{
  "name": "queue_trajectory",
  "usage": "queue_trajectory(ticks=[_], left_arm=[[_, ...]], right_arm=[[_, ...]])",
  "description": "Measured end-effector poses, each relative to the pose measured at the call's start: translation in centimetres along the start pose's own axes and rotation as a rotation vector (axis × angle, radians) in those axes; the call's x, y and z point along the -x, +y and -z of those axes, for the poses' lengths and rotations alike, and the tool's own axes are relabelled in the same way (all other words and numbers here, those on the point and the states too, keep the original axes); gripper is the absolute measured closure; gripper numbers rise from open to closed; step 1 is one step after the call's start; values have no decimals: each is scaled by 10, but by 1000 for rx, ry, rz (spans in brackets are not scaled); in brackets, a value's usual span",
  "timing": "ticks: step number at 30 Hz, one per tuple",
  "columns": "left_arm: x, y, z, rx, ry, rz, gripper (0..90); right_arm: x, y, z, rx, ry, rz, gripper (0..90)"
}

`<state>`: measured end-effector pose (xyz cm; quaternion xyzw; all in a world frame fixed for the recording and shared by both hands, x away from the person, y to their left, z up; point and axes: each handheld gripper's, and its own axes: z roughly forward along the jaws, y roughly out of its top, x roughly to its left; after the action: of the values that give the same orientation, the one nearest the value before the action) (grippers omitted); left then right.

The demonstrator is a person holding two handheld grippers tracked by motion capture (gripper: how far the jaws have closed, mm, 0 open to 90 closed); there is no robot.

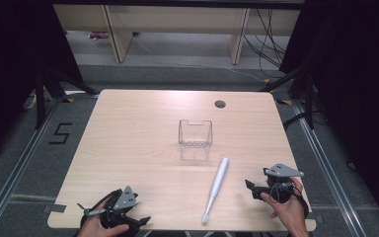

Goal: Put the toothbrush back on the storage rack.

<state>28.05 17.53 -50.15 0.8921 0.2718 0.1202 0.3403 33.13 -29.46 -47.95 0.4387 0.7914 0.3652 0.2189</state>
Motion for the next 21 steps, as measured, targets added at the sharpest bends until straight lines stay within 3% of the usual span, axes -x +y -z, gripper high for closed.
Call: queue_trajectory(ticks=[2, 3, 5, 6, 7, 8, 9, 10, 13, 17, 18, 21], left_arm=[[0, 0, 0, -2, -1, 0, 149], [0, 0, 0, -2, 0, 0, 149], [0, 0, 0, -2, -2, -1, 149], [0, 0, 0, -2, -1, 0, 149], [0, 0, -1, -2, -1, 1, 149], [0, 0, -1, -3, 0, 0, 149], [0, 0, -1, -3, -1, -2, 149], [0, 0, -1, -2, -1, 0, 149], [0, 0, -1, -2, -1, 0, 149], [0, 0, -1, 2, -3, 0, 148], [0, 0, -1, 2, -3, 0, 148], [0, 0, -1, 3, -2, -1, 149]], right_arm=[[-3, 0, -1, -9, 25, -29, 192], [-2, 1, -1, 1, 26, -7, 192], [-6, 1, -2, -14, 26, -28, 192], [-4, 2, -3, -3, 17, 15, 192], [-7, 2, -4, -25, 32, -17, 192], [-5, 2, -7, -5, 31, 26, 192], [-10, 4, -5, -31, 38, -26, 192], [-7, 5, -8, -15, 47, 21, 191], [-10, 10, -12, -18, 61, 1, 183], [-12, 16, -15, 1, 83, 33, 207], [-14, 17, -15, 7, 76, 13, 214], [-14, 20, -19, 8, 81, 34, 223]])
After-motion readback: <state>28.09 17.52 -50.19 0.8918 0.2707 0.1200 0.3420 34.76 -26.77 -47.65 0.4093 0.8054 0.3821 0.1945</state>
